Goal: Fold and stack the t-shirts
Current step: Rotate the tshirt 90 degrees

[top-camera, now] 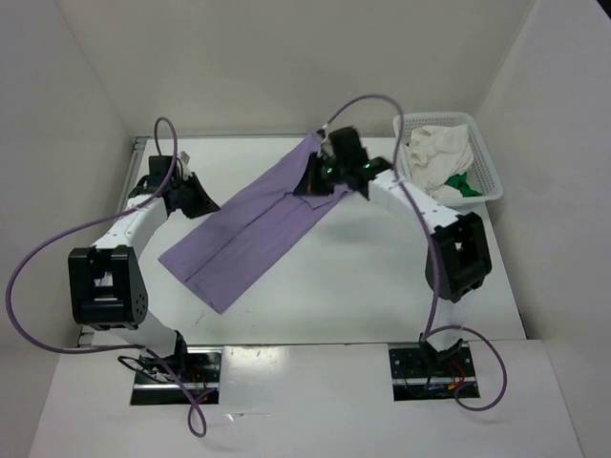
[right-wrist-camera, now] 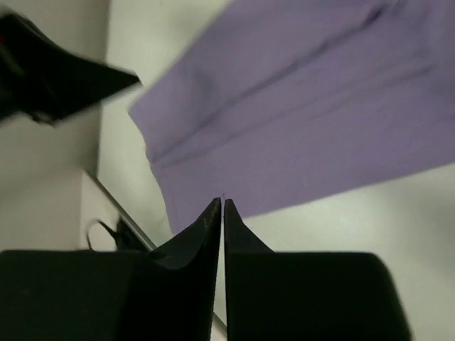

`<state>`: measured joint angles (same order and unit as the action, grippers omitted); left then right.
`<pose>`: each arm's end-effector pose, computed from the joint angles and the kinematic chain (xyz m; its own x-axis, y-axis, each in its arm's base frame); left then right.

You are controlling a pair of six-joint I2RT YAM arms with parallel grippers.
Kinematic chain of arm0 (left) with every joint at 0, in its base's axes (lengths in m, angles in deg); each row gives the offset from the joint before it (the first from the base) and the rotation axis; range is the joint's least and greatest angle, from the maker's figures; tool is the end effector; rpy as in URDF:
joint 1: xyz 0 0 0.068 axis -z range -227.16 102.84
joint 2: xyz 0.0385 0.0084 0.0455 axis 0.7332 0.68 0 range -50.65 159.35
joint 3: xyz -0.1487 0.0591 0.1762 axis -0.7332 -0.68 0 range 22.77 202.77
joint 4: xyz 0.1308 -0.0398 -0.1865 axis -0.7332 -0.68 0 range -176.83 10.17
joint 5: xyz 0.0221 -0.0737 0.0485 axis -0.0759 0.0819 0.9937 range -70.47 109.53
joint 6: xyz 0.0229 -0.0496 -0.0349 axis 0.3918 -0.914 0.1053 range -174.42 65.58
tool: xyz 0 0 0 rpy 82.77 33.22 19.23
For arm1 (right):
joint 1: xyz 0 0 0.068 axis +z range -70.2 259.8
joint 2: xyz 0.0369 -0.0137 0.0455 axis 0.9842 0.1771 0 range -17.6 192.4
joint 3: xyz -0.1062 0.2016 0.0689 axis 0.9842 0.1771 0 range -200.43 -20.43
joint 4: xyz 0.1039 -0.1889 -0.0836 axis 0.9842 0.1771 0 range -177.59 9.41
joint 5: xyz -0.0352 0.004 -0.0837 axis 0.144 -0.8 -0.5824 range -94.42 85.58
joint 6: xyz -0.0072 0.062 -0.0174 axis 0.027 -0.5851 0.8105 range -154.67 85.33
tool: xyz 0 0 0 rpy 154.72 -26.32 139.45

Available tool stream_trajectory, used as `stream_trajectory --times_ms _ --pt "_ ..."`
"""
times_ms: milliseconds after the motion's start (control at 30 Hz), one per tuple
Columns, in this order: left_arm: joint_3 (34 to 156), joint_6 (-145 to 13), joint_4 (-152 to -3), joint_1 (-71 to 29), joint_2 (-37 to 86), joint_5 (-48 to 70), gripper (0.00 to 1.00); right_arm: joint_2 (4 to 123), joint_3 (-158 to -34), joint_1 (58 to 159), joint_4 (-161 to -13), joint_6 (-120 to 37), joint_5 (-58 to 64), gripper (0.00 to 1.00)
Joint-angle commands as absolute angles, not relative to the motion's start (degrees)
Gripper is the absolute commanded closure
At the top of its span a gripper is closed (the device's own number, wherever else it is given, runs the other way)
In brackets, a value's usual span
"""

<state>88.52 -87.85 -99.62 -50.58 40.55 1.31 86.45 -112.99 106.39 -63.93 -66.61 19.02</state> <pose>0.3288 0.0038 0.2174 -0.6813 -0.5650 -0.4654 -0.2544 0.7789 -0.5732 0.3432 0.1942 0.2818 -0.8080 0.1384 -0.5727 -0.3229 0.7090 0.6270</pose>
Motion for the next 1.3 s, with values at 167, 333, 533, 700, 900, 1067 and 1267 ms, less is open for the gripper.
stream_trajectory --times_ms 167,333,533,700,900,1067,1267 --pt "82.62 -83.86 -100.40 -50.15 35.13 3.36 0.95 92.61 -96.38 115.74 -78.34 -75.44 21.25 0.52" --pt "83.15 -84.73 -99.88 -50.15 36.27 1.43 0.88 95.77 -93.04 116.27 -83.02 -79.31 18.87 0.46" --pt "84.73 -85.36 -98.82 -46.89 37.41 0.19 0.79 100.18 -92.50 116.27 -84.34 -82.74 16.85 0.50" --pt "87.36 -85.88 -98.30 -44.87 39.17 2.12 0.76 101.58 -91.63 116.27 -84.08 -83.36 14.13 0.60" --pt "94.57 -85.88 -98.82 -43.03 44.62 3.36 0.73 97.90 -87.24 116.27 -82.23 -83.97 12.72 0.52" --pt "96.50 -85.88 -98.82 -42.50 45.85 4.06 0.69 94.38 -86.09 115.74 -80.74 -83.28 10.09 0.52" --pt "97.65 -85.88 -98.29 -42.50 47.07 4.06 0.67 95.24 -86.52 115.74 -80.74 -83.27 8.77 0.52"
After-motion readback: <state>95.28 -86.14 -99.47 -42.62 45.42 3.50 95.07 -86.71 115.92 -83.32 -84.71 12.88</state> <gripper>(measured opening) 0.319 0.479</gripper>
